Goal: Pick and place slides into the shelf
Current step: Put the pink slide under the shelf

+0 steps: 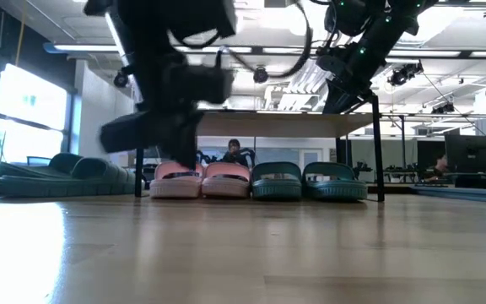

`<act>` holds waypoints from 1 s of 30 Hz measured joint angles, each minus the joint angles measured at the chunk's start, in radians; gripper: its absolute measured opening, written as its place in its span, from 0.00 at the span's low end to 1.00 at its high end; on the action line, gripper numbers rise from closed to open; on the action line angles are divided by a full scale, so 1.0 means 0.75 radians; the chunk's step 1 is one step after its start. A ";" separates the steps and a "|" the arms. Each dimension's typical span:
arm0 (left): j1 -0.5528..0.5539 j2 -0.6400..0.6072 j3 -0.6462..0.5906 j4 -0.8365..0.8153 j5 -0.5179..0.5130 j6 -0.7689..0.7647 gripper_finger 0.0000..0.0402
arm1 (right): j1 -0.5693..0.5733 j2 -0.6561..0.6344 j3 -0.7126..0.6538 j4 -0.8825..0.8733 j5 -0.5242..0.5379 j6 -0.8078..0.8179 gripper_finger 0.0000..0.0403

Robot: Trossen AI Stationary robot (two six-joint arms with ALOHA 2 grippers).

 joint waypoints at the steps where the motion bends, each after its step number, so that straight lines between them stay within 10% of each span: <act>1: -0.010 0.000 -0.019 -0.002 0.024 -0.004 0.00 | 0.000 0.000 0.000 -0.001 0.000 0.000 0.00; 7: -0.021 0.012 -0.127 -0.001 0.137 -0.133 0.00 | 0.000 0.000 0.000 0.000 0.001 -0.010 0.00; 30: 0.129 0.011 -0.186 0.032 -0.095 -0.148 0.00 | 0.000 0.000 0.000 0.000 0.002 -0.010 0.00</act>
